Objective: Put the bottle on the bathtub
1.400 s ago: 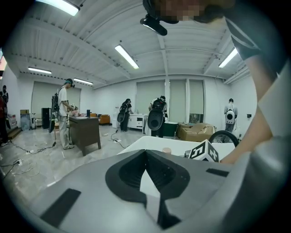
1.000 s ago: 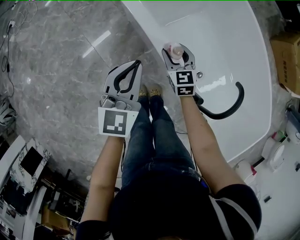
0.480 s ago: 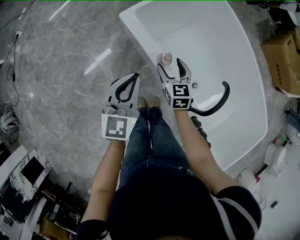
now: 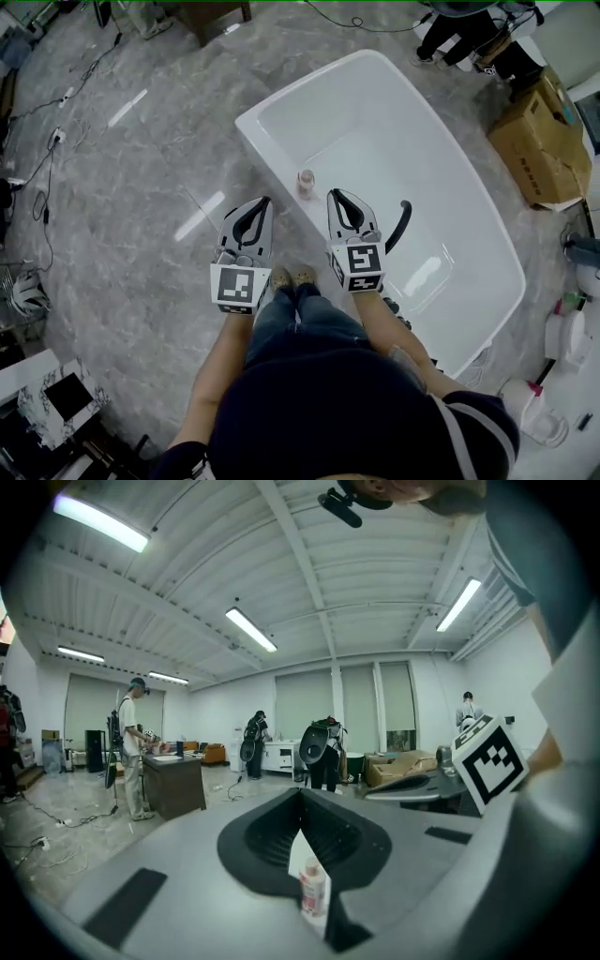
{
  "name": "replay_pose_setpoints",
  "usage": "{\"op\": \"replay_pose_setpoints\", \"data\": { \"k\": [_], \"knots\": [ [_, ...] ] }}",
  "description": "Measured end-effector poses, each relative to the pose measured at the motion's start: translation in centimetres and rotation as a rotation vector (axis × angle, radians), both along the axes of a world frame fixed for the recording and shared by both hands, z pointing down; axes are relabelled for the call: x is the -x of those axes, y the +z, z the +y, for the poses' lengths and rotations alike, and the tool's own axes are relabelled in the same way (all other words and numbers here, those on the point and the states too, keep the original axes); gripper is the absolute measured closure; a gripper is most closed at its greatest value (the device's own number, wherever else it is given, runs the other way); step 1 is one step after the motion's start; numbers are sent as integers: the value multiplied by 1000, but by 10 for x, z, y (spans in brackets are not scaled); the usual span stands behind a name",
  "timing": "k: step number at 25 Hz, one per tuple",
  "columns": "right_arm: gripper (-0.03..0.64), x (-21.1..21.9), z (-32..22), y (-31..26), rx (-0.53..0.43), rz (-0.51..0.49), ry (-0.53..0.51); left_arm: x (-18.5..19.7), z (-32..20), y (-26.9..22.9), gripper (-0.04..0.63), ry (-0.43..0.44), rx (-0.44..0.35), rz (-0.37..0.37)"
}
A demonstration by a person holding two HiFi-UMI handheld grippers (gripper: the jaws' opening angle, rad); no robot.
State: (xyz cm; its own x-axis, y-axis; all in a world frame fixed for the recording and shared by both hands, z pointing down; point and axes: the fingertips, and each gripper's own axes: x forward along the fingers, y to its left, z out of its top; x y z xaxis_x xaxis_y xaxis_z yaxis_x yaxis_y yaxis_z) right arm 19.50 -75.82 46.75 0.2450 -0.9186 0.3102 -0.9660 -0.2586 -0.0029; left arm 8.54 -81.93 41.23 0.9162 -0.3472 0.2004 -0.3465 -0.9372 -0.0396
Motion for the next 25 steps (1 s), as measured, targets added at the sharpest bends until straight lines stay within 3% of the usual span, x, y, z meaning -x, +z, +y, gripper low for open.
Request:
{"op": "replay_pose_setpoints", "data": {
  "k": [5,10,15,19,25],
  "knots": [
    [589,-3,21,-68,-51,37,25,13,10,-40,571,-36,-15,11],
    [590,-10,37,-130,-127,105,45,9,25,-101,571,-41,-139,71],
    [590,0,48,-186,-209,129,48,17,28,-154,571,-89,-159,143],
    [589,8,58,-208,-249,144,46,20,38,-169,571,-92,-150,174],
    [591,9,67,-207,-231,166,27,13,51,-164,571,-88,-143,166]
  ]
}}
